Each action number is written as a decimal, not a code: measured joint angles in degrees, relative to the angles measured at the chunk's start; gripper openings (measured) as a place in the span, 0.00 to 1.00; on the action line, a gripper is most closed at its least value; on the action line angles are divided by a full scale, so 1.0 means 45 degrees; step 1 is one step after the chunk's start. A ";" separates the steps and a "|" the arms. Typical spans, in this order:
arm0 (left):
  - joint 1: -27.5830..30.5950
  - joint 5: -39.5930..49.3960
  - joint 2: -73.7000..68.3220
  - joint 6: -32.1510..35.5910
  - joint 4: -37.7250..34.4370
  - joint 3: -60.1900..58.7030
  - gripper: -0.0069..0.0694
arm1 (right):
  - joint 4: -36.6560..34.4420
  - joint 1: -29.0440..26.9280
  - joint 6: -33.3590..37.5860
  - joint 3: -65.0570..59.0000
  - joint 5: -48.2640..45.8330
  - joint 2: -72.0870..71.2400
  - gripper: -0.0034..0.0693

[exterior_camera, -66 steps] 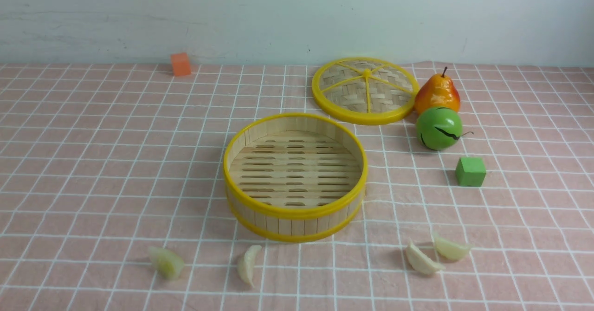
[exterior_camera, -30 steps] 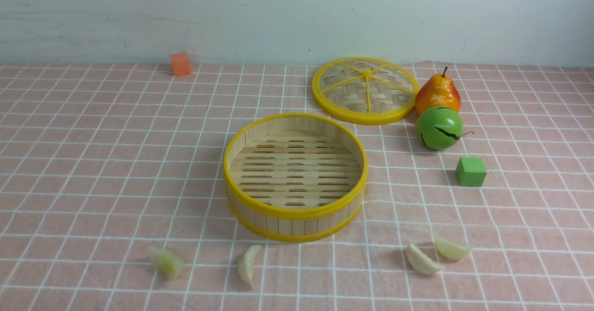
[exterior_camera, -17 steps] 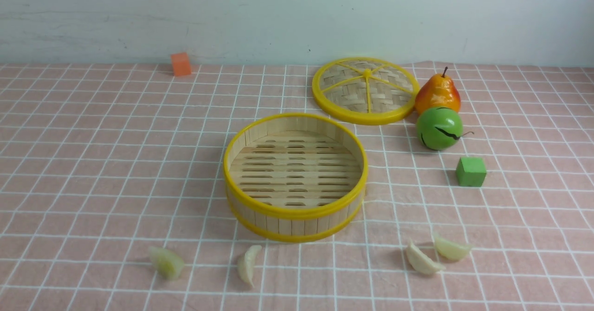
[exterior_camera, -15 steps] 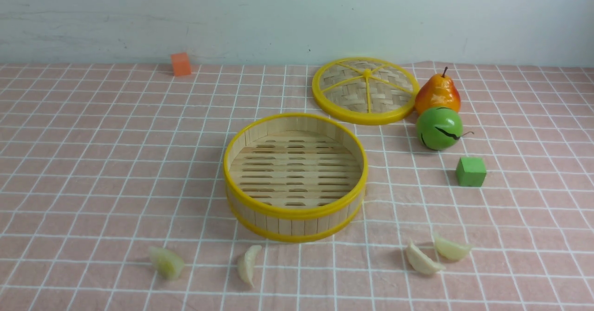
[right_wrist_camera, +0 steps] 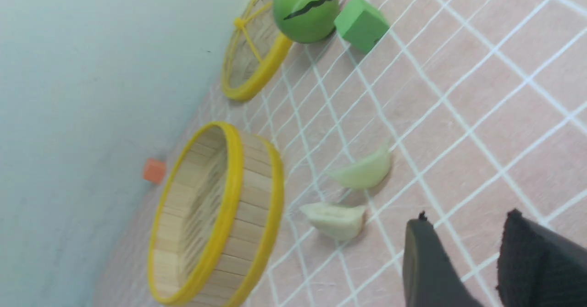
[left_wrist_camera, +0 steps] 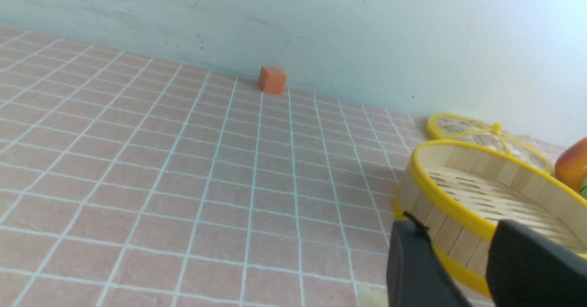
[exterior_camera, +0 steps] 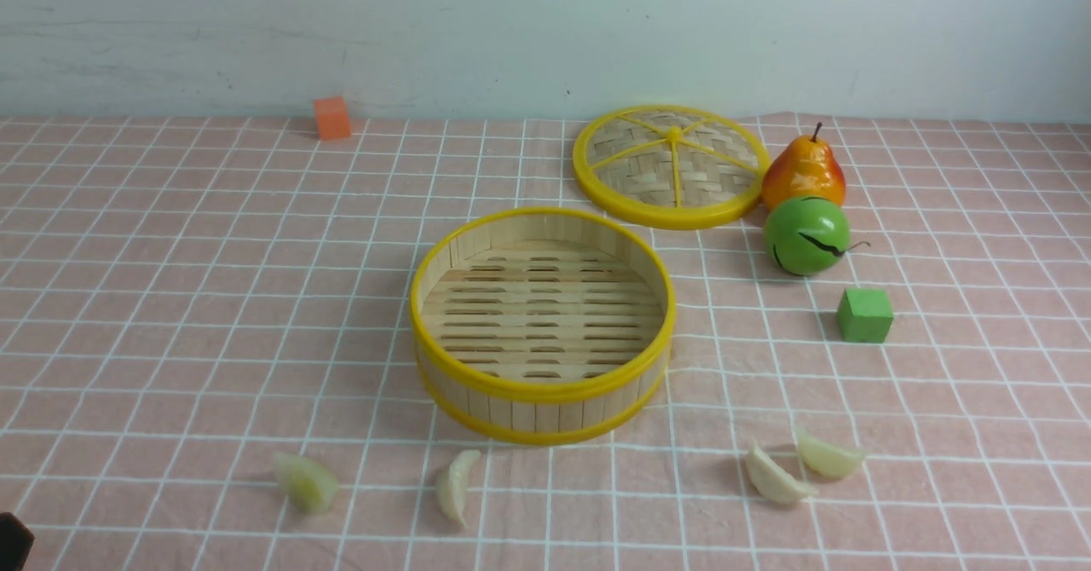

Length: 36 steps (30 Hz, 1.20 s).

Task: Put the dumplings into the steamer on the table with the pink tablecloth.
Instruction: 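Reach for and grasp a dumpling on the table with the left gripper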

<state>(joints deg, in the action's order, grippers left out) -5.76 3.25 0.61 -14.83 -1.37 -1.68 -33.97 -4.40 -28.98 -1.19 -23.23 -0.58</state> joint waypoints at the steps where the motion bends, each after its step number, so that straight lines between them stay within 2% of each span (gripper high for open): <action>1: 0.0000 -0.0033 0.0000 -0.0121 -0.0097 0.0000 0.40 | -0.0143 0.0000 -0.0057 0.0000 -0.0018 0.0000 0.38; 3: 0.0000 -0.0160 0.0000 -0.0916 -0.0773 0.0000 0.40 | -0.0314 0.0000 -0.0103 -0.0014 -0.0018 0.0000 0.38; 6: 0.0000 -0.0423 0.0000 -0.3620 -0.3271 0.0000 0.40 | -0.0342 0.0000 -0.0127 -0.0014 -0.0018 0.0000 0.38; 7: 0.0000 -0.0425 0.0000 -0.3837 -0.3271 0.0000 0.40 | -0.0342 0.0000 -0.0128 -0.0014 -0.0018 0.0000 0.38; 8: 0.0000 -0.0465 0.0000 -0.5878 -0.5053 0.0000 0.40 | -0.0376 0.0000 -0.0128 -0.0014 -0.0018 0.0000 0.38; 9: 0.0000 -0.0465 0.0000 -0.6063 -0.5212 0.0000 0.40 | -0.0370 0.0000 -0.0128 -0.0014 -0.0018 0.0000 0.38; 11: 0.0000 -0.0496 0.0000 -0.7625 -0.6634 0.0000 0.40 | -0.0380 0.0000 0.0126 -0.0014 -0.0018 0.0000 0.38; 13: 0.0000 -0.0526 0.0000 -0.8155 -0.7218 0.0000 0.40 | -0.0384 0.0000 0.0564 -0.0014 -0.0018 0.0000 0.38; 17: 0.0000 -0.0722 0.0000 -0.8604 -0.7898 0.0000 0.40 | -0.0792 0.0000 0.2817 0.0122 -0.0231 0.0000 0.38; 21: 0.0000 -0.0063 0.0000 -0.7468 -0.6930 0.0684 0.40 | -0.0899 0.0000 0.4903 0.1472 -0.0820 0.0289 0.31; 23: 0.0000 0.1032 -0.0023 -0.6407 -0.5822 0.1679 0.38 | -0.0799 0.0000 0.6017 0.2430 -0.1144 0.0954 0.20; 25: 0.0000 0.2910 -0.0610 -0.5429 -0.4740 0.3019 0.32 | -0.0549 0.0000 0.7068 0.3614 -0.1462 0.2110 0.08; 27: 0.0000 0.5095 -0.1972 -0.4676 -0.3698 0.4344 0.23 | -0.0301 0.0000 0.8021 0.4904 -0.1843 0.3539 0.03; 28: 0.0000 0.5527 -0.2132 -0.4531 -0.3603 0.4470 0.21 | -0.0244 0.0000 0.8116 0.5040 -0.1950 0.3851 0.02; 29: 0.0000 0.6968 -0.3694 -0.3877 -0.2919 0.5491 0.13 | -0.0004 0.0000 0.8953 0.6312 -0.2526 0.5159 0.02; 30: 0.0000 0.7365 -0.3869 -0.3782 -0.2776 0.5753 0.12 | 0.0050 0.0000 0.9044 0.6461 -0.2720 0.5500 0.02; 31: 0.0000 0.8854 -0.5303 -0.2716 -0.2329 0.6815 0.07 | 0.0231 0.0000 0.9788 0.7644 -0.3686 0.6894 0.02; 32: 0.0000 0.9027 -0.5482 -0.2716 -0.2285 0.6952 0.07 | 0.0258 0.0000 0.9880 0.7792 -0.3686 0.6894 0.02; 34: 0.0000 1.0976 -0.7585 -0.0875 -0.1996 0.8447 0.07 | 0.0585 0.0164 1.0726 0.9415 -0.5509 0.8879 0.02; 36: -0.0082 1.2005 -0.9033 -0.0017 -0.1974 0.9312 0.07 | 0.0824 0.0769 1.1100 1.0418 -0.6686 1.0347 0.02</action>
<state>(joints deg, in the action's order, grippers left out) -6.13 57.27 -40.04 -14.91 -10.25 40.23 -30.26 -0.94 20.97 45.69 -53.31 45.98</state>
